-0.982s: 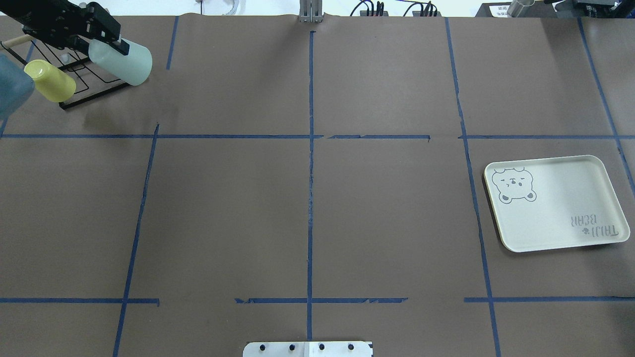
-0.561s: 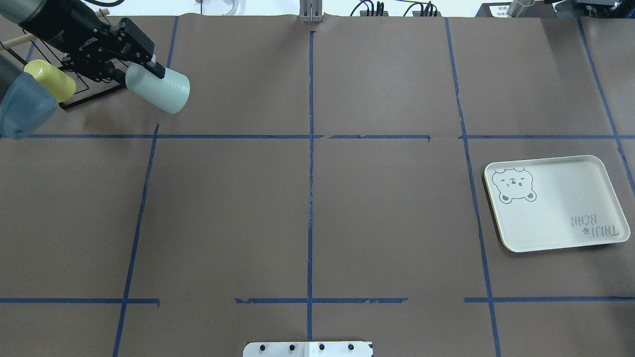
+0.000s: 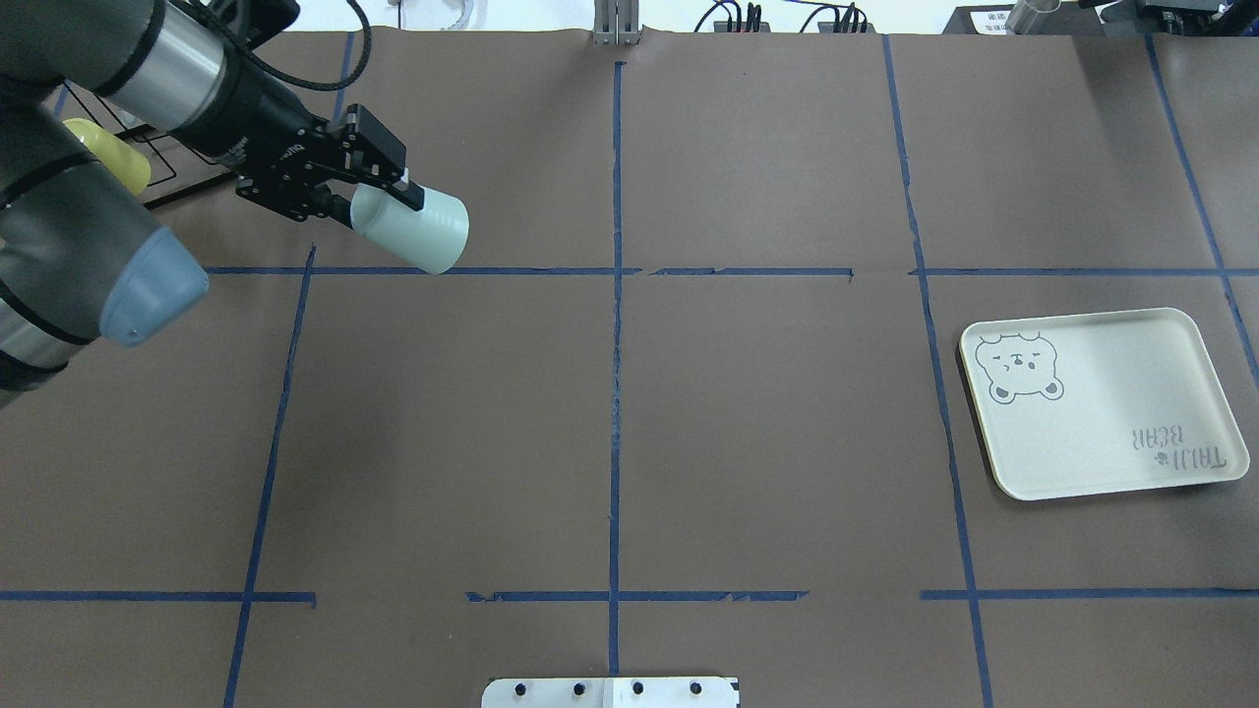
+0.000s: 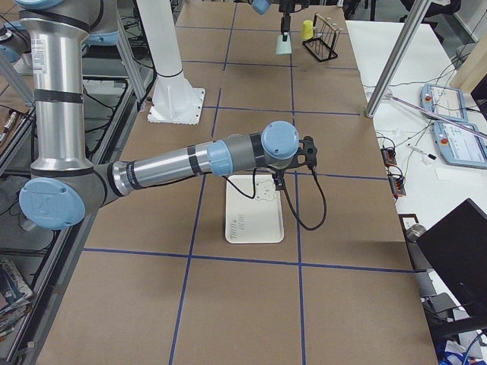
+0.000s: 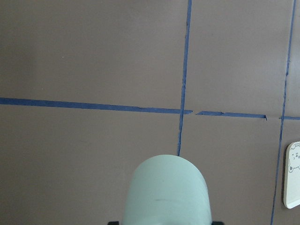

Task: Left arm grabs green cup and hands to right arm on tray

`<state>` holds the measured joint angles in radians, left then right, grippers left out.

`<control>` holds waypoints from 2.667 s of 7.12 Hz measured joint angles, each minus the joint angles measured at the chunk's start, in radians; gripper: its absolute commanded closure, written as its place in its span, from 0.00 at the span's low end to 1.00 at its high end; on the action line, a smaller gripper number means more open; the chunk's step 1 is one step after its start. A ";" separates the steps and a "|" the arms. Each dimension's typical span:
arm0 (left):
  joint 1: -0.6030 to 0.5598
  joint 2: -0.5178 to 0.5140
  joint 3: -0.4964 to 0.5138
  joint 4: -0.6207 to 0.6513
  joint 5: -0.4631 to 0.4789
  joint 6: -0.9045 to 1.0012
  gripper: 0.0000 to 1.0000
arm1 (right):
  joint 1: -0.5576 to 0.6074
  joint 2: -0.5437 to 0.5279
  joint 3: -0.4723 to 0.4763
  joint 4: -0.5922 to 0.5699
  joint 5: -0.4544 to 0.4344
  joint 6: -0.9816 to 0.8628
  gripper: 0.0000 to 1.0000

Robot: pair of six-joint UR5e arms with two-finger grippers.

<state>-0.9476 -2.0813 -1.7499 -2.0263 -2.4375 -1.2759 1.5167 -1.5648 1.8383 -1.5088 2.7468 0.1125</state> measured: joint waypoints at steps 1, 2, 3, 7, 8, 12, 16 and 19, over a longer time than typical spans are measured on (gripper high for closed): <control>0.042 -0.005 0.005 -0.045 0.073 -0.045 0.96 | -0.029 0.032 -0.047 0.127 -0.061 0.089 0.00; 0.077 -0.008 0.023 -0.133 0.142 -0.122 0.96 | -0.080 0.052 -0.081 0.307 -0.154 0.258 0.00; 0.095 -0.009 0.055 -0.238 0.176 -0.202 0.96 | -0.136 0.059 -0.114 0.503 -0.216 0.464 0.00; 0.127 -0.012 0.159 -0.651 0.197 -0.524 0.96 | -0.345 0.067 -0.155 1.117 -0.242 1.226 0.01; 0.136 -0.012 0.163 -0.718 0.197 -0.585 0.96 | -0.396 0.076 -0.155 1.248 -0.244 1.390 0.01; 0.267 -0.012 0.165 -1.020 0.374 -0.784 0.96 | -0.595 0.141 -0.155 1.694 -0.361 1.889 0.01; 0.329 -0.022 0.165 -1.166 0.422 -0.906 0.96 | -0.819 0.204 -0.145 2.037 -0.688 2.105 0.03; 0.366 -0.044 0.165 -1.235 0.430 -1.028 0.97 | -0.879 0.280 -0.142 2.045 -0.753 2.108 0.03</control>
<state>-0.5816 -2.1258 -1.5846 -3.2616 -2.0079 -2.3043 0.6375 -1.2848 1.6965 0.5361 1.9941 2.2201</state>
